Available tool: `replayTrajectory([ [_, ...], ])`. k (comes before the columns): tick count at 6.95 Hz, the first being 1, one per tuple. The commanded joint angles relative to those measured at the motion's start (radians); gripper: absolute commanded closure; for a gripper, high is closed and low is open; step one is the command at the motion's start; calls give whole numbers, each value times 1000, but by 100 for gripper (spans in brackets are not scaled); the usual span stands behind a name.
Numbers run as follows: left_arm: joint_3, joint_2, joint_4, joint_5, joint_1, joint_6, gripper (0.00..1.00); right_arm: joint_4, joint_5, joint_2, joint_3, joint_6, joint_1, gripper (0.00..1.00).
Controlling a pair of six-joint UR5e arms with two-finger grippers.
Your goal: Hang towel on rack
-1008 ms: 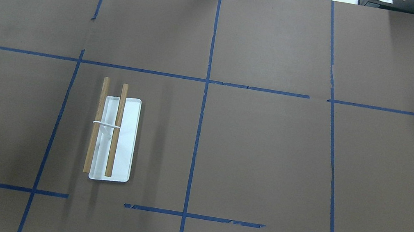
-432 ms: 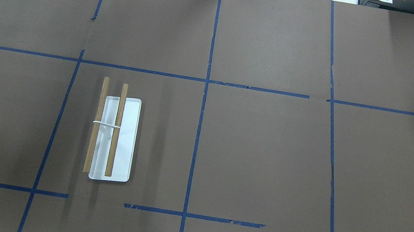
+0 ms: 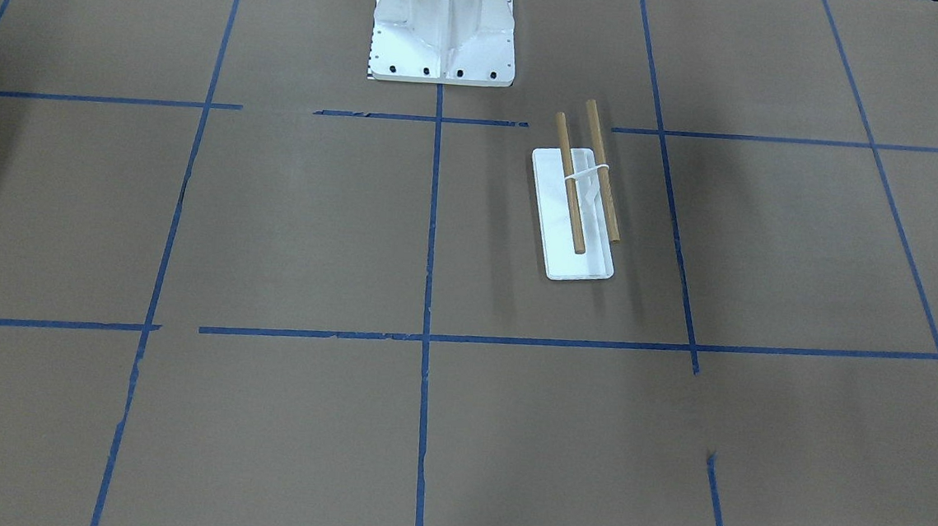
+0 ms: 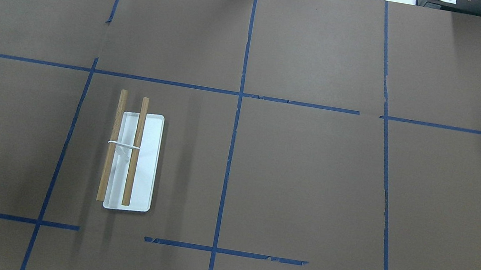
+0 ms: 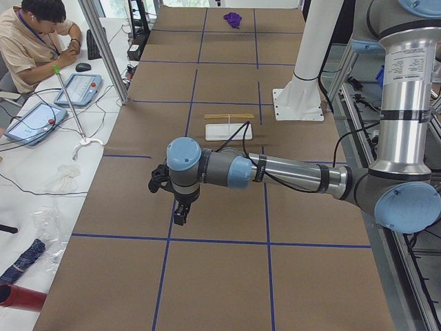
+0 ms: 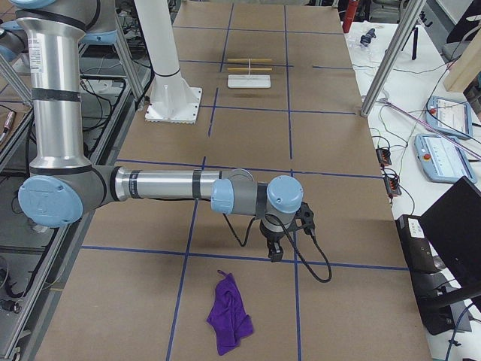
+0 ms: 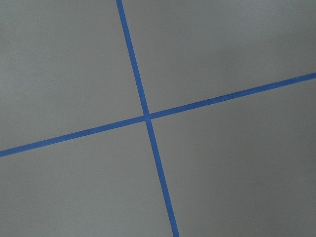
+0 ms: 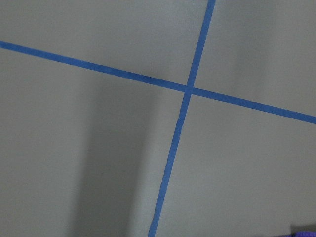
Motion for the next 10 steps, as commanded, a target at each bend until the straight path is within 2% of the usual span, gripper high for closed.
replayTrajectory([
  [1,15,-3,-34,-41,4,0,0,150,52,-80,-3,9,-3,0],
  [2,12,-2,-35,-41,4,1,0,214,61,-120,-9,4,-3,0],
  [5,5,-2,-37,-41,2,1,0,220,-75,-134,-98,6,-58,1],
  [6,5,0,-37,-43,4,1,0,223,-77,-134,-145,7,-67,6],
  [7,4,0,-37,-48,2,3,0,223,-80,-134,-176,6,-79,18],
  [8,1,3,-38,-61,2,3,0,222,-78,-122,-211,7,-81,24],
  [10,7,4,-38,-61,2,4,0,222,-75,-111,-251,9,-99,27],
])
